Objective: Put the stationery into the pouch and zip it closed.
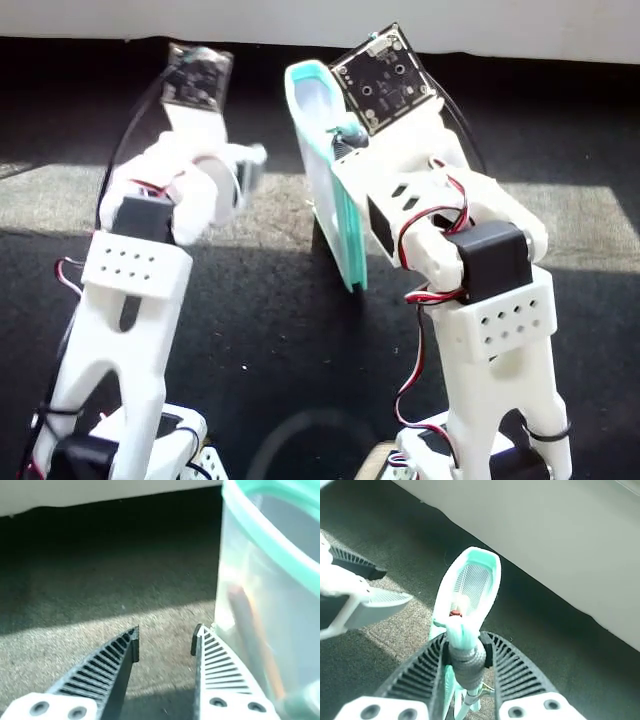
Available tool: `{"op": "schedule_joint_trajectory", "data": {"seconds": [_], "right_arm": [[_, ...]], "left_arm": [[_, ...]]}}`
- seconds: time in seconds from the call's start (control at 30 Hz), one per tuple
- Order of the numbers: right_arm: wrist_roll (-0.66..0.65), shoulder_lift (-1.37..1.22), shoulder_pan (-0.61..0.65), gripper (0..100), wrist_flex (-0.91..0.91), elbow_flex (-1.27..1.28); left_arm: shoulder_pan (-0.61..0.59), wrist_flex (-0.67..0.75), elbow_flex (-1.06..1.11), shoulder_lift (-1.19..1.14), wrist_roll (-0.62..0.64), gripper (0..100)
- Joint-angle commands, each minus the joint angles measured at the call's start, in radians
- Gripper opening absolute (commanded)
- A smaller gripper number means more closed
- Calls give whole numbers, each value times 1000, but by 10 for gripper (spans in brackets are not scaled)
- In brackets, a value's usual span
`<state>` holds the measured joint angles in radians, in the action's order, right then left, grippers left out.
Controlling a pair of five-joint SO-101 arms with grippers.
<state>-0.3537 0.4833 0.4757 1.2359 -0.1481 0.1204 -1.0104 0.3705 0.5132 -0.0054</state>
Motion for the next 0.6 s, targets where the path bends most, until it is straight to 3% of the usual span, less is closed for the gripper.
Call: {"op": "schedule_joint_trajectory", "data": {"seconds": [0.0,0.3,0.57], "right_arm": [[-12,-16,2,7,-5,-54],[-12,-77,2,7,-8,-65],[-12,-77,2,7,-8,-65]], "left_arm": [[102,-149,-41,131,8,189],[285,-278,-39,344,55,189],[286,-106,142,352,310,193]]}}
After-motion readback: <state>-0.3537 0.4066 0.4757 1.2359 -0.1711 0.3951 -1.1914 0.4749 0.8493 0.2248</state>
